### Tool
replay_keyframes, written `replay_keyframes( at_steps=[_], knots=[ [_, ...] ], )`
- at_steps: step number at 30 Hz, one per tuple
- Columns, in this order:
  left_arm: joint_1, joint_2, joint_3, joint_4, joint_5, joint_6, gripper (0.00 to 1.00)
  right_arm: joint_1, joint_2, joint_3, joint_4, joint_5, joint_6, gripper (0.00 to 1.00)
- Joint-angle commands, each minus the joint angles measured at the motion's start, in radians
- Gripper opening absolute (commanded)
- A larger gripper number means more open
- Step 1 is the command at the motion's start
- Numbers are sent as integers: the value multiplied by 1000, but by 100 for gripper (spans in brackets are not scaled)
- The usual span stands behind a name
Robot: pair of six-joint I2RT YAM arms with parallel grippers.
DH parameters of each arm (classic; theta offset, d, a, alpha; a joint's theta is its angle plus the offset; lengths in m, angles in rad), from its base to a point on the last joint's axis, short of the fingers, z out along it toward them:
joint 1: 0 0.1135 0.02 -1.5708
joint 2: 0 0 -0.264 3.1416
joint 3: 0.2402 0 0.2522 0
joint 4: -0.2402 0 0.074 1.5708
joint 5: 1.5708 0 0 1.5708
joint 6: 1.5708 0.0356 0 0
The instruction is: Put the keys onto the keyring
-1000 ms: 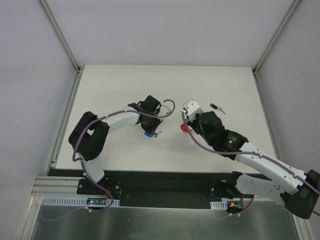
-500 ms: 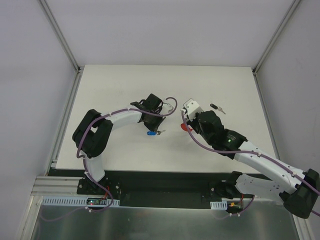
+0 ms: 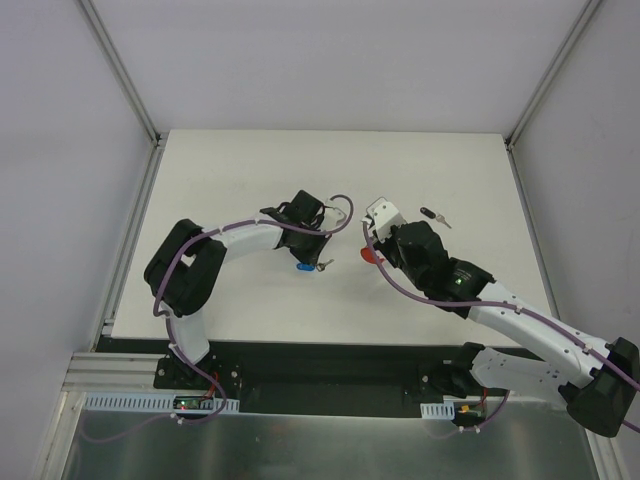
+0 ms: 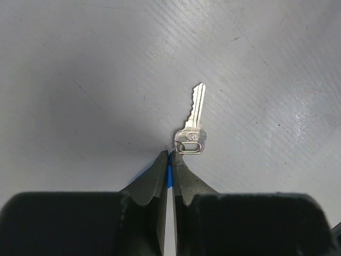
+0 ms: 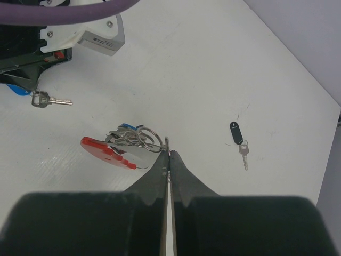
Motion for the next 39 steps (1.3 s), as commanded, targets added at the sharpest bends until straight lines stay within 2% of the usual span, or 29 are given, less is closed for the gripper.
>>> replay_keyframes(
  at_steps=[1,6,9,22,39],
  knots=[
    [-18,-59,-14,14,10,-33,0,-5,-7,23,36,-1,15,1],
    [-36,-65,-17,17,-26,-45,3,-4,-7,23,33,-7,18,1],
    [-50,-73,-18,15,-56,-46,0,-4,-8,23,33,-10,20,1],
    [-96,-50,-4,14,-171,-57,0,-5,-8,24,30,-17,24,2],
    [-119,-13,13,14,-192,-80,1,-5,-4,24,30,-19,24,1]
  ],
)
